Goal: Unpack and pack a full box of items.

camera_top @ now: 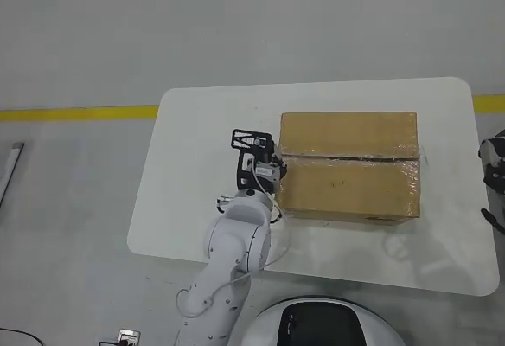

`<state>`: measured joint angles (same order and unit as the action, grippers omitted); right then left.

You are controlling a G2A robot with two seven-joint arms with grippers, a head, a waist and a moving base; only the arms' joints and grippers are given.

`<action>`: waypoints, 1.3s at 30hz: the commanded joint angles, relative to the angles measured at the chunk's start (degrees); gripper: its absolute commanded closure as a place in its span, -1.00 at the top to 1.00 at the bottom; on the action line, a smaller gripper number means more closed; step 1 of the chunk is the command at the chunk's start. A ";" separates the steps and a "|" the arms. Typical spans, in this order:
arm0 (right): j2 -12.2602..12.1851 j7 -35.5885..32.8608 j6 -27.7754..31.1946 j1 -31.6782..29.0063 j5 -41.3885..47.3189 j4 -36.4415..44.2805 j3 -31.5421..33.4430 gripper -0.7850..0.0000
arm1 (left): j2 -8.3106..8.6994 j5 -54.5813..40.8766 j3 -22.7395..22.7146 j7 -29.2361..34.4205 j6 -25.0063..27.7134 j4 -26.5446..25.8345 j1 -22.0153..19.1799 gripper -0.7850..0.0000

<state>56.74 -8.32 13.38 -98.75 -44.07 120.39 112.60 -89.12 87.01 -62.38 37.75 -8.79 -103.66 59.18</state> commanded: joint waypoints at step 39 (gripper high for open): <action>1.88 0.82 -0.02 -0.56 -0.41 3.69 0.78 -1.00 | 0.75 10.20 -3.89 2.70 4.30 -4.53 3.81 -0.03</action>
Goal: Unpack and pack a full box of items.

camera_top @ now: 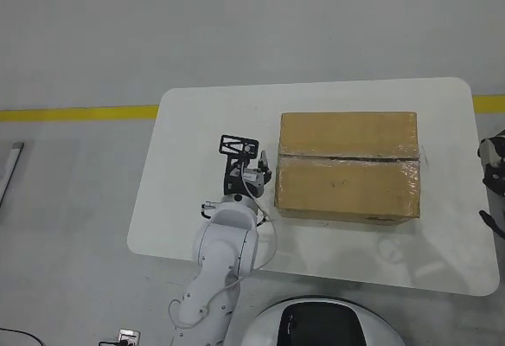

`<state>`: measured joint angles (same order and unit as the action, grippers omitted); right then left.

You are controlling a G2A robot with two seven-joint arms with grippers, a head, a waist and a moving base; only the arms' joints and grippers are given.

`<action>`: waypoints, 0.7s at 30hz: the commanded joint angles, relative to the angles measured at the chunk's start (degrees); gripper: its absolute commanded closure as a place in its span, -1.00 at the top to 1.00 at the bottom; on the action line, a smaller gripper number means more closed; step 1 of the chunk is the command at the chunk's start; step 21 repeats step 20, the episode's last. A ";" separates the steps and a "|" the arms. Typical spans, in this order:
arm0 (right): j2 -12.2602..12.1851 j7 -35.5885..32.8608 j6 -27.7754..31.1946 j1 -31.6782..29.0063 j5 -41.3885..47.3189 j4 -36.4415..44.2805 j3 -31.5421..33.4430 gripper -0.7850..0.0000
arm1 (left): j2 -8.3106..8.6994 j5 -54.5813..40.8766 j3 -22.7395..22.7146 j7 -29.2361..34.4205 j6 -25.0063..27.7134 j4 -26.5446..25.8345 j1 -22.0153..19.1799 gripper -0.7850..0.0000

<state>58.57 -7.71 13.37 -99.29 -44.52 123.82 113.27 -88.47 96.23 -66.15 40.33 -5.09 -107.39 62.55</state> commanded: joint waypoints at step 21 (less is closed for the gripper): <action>0.77 2.08 -0.40 -2.46 0.65 2.45 0.94 0.15 | 0.75 7.33 0.14 0.37 4.04 -7.95 5.70 0.99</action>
